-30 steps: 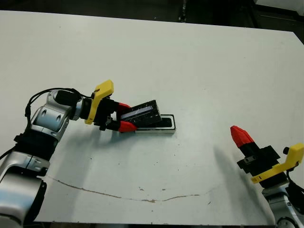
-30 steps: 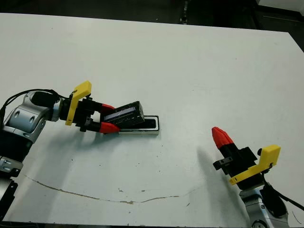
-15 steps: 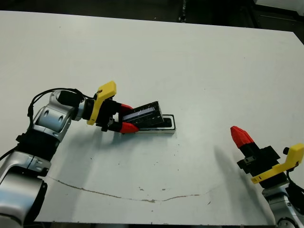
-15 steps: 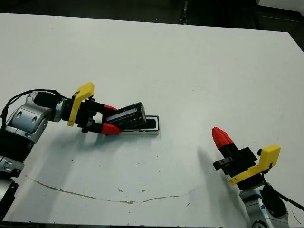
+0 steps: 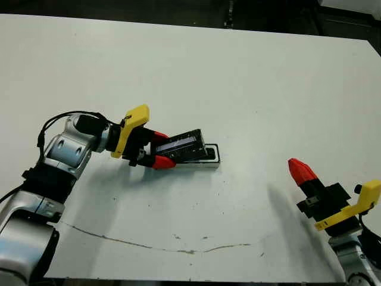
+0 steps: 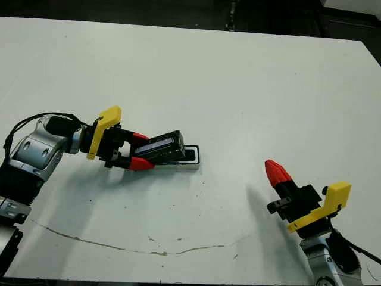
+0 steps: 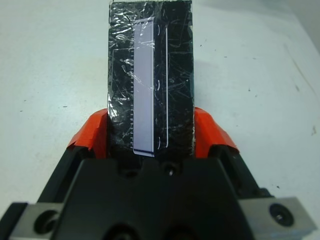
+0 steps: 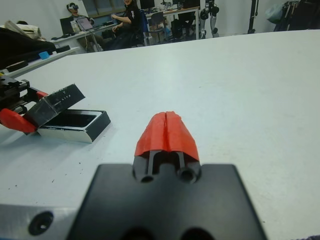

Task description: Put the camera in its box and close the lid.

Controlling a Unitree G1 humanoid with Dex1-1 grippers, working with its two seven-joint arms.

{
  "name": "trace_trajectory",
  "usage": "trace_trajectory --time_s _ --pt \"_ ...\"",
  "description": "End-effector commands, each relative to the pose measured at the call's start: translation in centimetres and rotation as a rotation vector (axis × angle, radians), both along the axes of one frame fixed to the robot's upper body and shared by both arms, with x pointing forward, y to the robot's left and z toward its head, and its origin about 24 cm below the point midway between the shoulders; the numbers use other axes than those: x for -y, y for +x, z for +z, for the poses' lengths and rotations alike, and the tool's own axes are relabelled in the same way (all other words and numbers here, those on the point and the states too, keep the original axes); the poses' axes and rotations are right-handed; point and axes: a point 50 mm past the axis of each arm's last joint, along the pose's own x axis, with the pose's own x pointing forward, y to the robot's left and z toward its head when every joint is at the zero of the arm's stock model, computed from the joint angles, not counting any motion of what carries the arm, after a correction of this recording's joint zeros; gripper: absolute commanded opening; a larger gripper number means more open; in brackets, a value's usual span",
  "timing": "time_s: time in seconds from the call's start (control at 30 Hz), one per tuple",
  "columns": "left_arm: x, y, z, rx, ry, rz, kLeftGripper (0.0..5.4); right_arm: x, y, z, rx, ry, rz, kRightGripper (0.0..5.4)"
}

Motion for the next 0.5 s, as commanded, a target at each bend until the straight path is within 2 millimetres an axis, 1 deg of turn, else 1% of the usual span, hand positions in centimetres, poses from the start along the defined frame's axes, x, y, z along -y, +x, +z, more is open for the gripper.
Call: trace_trajectory --time_s 0.03,0.3,0.5 --pt "1.3 -1.5 -3.2 -0.112 0.046 -0.056 3.15 0.4 -0.2 -0.3 -0.03 -0.015 -0.003 0.0" --pt "2.3 -1.9 -3.9 -0.107 0.012 -0.096 3.15 0.5 -0.2 -0.3 -0.026 -0.011 0.001 0.0" --pt "3.5 -1.9 -4.4 -0.112 0.005 -0.114 3.15 0.4 -0.2 -0.3 -0.025 -0.021 -0.001 0.0"
